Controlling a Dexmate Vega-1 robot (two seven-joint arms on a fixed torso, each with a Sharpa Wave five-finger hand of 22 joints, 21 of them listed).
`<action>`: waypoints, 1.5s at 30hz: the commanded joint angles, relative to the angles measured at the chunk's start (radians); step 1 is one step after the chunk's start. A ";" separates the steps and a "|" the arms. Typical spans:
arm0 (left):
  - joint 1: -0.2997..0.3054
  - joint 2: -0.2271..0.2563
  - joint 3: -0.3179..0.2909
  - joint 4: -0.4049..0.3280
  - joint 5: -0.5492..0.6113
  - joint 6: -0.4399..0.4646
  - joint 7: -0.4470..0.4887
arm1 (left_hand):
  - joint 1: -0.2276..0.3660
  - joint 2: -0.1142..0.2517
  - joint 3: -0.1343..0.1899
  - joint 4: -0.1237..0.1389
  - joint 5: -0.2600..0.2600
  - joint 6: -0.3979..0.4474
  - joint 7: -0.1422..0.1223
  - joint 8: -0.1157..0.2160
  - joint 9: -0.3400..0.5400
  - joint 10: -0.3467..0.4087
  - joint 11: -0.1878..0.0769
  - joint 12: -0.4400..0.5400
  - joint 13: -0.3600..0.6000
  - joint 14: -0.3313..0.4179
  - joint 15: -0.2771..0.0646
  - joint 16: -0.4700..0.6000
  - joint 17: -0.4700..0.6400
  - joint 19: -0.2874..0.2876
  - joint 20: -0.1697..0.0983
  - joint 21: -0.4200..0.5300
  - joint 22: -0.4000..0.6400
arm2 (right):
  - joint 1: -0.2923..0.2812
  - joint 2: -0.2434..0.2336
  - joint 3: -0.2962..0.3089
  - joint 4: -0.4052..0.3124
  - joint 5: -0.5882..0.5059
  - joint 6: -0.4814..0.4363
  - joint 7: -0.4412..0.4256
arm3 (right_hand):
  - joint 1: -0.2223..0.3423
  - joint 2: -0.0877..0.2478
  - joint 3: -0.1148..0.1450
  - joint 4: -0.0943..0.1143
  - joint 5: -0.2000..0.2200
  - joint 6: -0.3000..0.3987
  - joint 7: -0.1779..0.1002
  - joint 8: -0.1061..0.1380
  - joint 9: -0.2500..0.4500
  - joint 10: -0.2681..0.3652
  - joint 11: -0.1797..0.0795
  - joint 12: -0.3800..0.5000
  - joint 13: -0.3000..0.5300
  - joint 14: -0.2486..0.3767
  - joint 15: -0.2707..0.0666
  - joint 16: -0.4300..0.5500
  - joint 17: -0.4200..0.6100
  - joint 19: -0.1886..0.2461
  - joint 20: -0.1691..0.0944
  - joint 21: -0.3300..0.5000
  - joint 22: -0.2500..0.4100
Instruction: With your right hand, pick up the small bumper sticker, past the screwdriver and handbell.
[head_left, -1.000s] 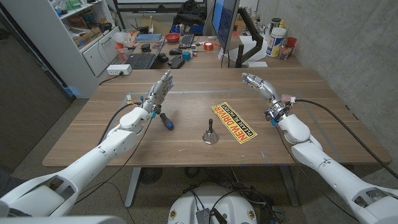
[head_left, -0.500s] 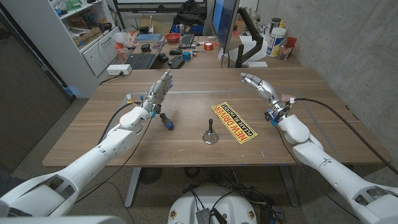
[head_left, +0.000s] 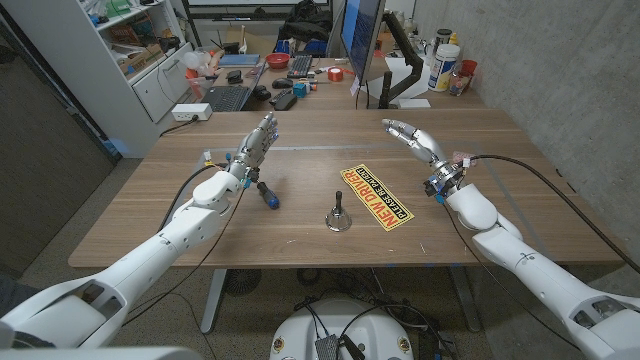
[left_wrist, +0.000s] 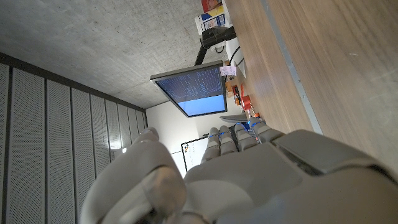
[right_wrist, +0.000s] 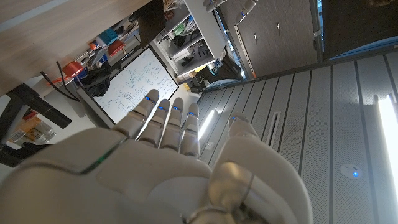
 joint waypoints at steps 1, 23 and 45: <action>-0.003 -0.005 0.002 0.010 0.006 -0.004 -0.004 | 0.008 0.006 -0.005 0.000 0.003 -0.007 0.001 -0.003 0.003 -0.006 -0.004 -0.002 0.002 -0.007 0.000 0.002 0.002 -0.007 -0.011 0.003 0.003 | 0.010 -0.016 -0.008 -0.002 -0.093 0.037 -0.050 | 0.001 -0.013 0.000 -0.005 0.005 0.007 -0.004 0.007 0.003 0.009 0.001 0.004 0.004 0.010 -0.026 0.000 0.004 0.010 -0.026 -0.003 0.003; -0.005 -0.004 0.012 0.000 0.019 0.006 -0.002 | 0.010 0.010 -0.007 -0.001 0.001 -0.011 0.002 -0.005 0.003 -0.012 -0.002 -0.004 0.002 -0.013 0.001 0.001 0.002 -0.009 -0.016 0.002 0.003 | 0.002 -0.052 0.007 -0.046 -0.321 0.019 -0.188 | -0.004 -0.026 -0.006 -0.008 0.012 -0.008 -0.017 -0.002 0.003 0.015 -0.010 0.003 0.005 0.014 -0.033 -0.003 0.004 0.011 -0.027 -0.006 0.002; 0.008 0.009 0.019 -0.034 0.021 0.000 0.021 | 0.012 0.012 -0.009 -0.002 0.000 -0.010 0.001 -0.004 0.003 -0.013 -0.005 -0.003 0.002 -0.014 0.000 0.001 0.002 -0.010 -0.015 0.002 0.003 | 0.018 -0.095 -0.011 -0.082 -0.444 -0.003 -0.225 | 0.047 -0.004 0.022 -0.034 0.025 0.001 -0.038 0.000 0.003 0.021 -0.027 0.000 0.005 0.018 -0.041 -0.008 0.002 0.012 -0.030 -0.011 0.000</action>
